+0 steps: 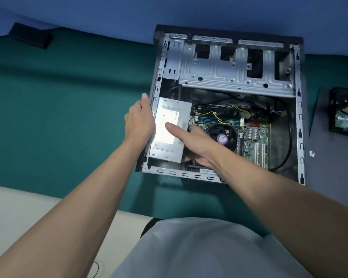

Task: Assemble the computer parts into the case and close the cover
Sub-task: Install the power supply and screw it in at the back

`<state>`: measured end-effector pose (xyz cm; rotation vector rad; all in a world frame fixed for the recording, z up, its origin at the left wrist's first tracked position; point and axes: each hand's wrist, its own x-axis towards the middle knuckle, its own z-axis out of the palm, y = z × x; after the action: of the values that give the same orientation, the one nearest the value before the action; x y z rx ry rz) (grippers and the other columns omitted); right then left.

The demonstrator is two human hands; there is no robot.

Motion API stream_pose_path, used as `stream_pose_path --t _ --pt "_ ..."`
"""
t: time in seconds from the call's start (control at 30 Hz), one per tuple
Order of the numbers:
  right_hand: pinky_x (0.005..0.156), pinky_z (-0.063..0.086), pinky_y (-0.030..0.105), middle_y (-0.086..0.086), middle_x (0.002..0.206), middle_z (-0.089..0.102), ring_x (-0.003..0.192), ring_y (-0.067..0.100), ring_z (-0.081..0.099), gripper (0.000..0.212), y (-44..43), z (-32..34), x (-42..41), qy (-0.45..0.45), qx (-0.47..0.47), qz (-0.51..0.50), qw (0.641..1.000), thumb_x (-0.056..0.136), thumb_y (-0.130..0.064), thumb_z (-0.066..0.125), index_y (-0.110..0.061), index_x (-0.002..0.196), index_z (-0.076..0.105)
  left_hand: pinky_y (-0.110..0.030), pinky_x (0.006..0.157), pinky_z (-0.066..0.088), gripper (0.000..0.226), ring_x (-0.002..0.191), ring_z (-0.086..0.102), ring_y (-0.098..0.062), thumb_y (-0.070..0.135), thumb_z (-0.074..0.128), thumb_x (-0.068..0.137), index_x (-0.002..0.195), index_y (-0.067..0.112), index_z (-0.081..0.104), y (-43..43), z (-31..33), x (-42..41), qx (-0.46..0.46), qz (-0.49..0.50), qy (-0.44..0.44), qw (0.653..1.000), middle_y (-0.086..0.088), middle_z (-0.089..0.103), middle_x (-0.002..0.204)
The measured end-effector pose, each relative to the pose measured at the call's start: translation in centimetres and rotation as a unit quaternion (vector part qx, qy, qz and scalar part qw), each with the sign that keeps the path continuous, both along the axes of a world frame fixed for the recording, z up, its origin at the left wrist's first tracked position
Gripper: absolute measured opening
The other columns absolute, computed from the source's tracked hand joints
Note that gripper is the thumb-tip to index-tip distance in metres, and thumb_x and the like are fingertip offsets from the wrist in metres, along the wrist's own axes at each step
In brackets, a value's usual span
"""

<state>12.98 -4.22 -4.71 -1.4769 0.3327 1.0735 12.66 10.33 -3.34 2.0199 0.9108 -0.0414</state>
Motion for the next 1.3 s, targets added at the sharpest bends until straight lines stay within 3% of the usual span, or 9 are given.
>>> stream_pose_path --t 0.13,0.3,0.7,0.8,0.87,1.03,1.2,1.23,1.3 --pt "0.079 0.058 0.048 -0.001 0.112 0.069 0.097 0.022 0.068 0.070 -0.4 0.7 1.4 -0.046 -0.031 0.115 0.992 0.075 -0.063 0.067 -0.022 0.129 0.052 -0.039 0.084 0.031 0.050 0.110 0.048 -0.030 0.053 0.022 0.099 0.067 0.023 0.046 0.2 -0.2 -0.1 0.005 0.001 0.004 1.000 -0.001 0.058 0.090" --pt "0.088 0.045 0.037 0.004 0.115 0.059 0.103 0.024 0.057 0.061 0.8 1.4 3.7 -0.288 -0.173 0.061 0.940 0.091 -0.061 0.044 -0.019 0.135 0.034 -0.037 0.077 0.029 0.052 0.096 0.049 -0.029 0.054 0.023 0.098 0.064 0.020 0.042 0.3 -0.4 -0.2 0.018 -0.005 0.001 1.000 0.004 0.054 0.074" --pt "0.057 0.030 0.028 -0.006 0.076 0.051 0.070 0.005 0.045 0.052 0.0 0.1 3.0 -0.282 -0.152 0.132 0.938 0.094 -0.064 0.027 -0.019 0.115 0.042 -0.025 0.059 0.030 0.056 0.083 0.052 -0.017 0.064 0.027 0.093 0.072 0.018 0.050 0.5 -0.9 0.3 0.021 -0.032 0.006 0.999 0.003 0.058 0.077" --pt "0.080 0.040 0.032 0.003 0.112 0.060 0.104 0.018 0.054 0.057 0.2 0.5 5.0 -0.251 -0.127 0.168 0.945 0.093 -0.067 0.026 -0.020 0.119 0.047 -0.031 0.063 0.032 0.056 0.086 0.051 -0.019 0.064 0.026 0.094 0.073 0.018 0.052 0.5 -0.8 0.4 0.022 -0.036 0.005 0.999 0.004 0.058 0.077" --pt "0.102 0.032 0.036 0.003 0.141 0.046 0.130 0.020 0.040 0.074 0.4 0.9 5.6 -0.229 -0.115 0.181 0.949 0.093 -0.068 0.025 -0.013 0.138 0.043 -0.028 0.061 0.031 0.053 0.079 0.051 -0.013 0.063 0.027 0.094 0.070 0.022 0.049 0.4 -0.7 0.5 0.031 -0.036 0.005 0.999 0.005 0.057 0.074" --pt "0.108 0.030 0.039 0.003 0.146 0.044 0.135 0.025 0.037 0.074 -0.8 0.3 4.0 -0.293 -0.138 0.216 0.921 0.092 -0.069 0.021 -0.016 0.137 0.047 -0.022 0.057 0.028 0.052 0.071 0.048 -0.003 0.061 0.028 0.096 0.069 0.021 0.049 0.3 -0.8 0.3 0.042 -0.046 0.003 0.998 0.005 0.056 0.072" --pt "0.107 0.028 0.031 0.003 0.148 0.042 0.135 0.018 0.038 0.065 -0.1 1.4 6.4 -0.240 -0.087 0.277 0.926 0.098 -0.059 0.025 -0.014 0.140 0.046 -0.032 0.065 0.034 0.051 0.078 0.051 -0.018 0.061 0.027 0.095 0.069 0.022 0.047 0.4 -0.8 0.5 0.041 -0.046 0.000 0.998 0.005 0.055 0.072" --pt "0.104 0.032 0.031 0.002 0.139 0.052 0.128 0.015 0.046 0.060 0.1 1.4 6.5 -0.244 -0.090 0.269 0.927 0.099 -0.056 0.026 -0.016 0.132 0.055 -0.034 0.069 0.034 0.051 0.082 0.051 -0.020 0.062 0.027 0.095 0.072 0.022 0.049 0.4 -0.8 0.4 0.040 -0.046 0.003 0.998 0.005 0.055 0.073" --pt "0.071 0.042 0.025 -0.004 0.078 0.066 0.075 0.008 0.060 0.054 0.5 1.3 6.0 -0.301 -0.128 0.229 0.917 0.102 -0.049 0.026 -0.020 0.075 0.063 -0.035 0.071 0.035 0.051 0.085 0.051 -0.022 0.063 0.027 0.095 0.076 0.022 0.052 0.4 -0.8 0.4 0.039 -0.045 0.005 0.998 0.005 0.056 0.075"
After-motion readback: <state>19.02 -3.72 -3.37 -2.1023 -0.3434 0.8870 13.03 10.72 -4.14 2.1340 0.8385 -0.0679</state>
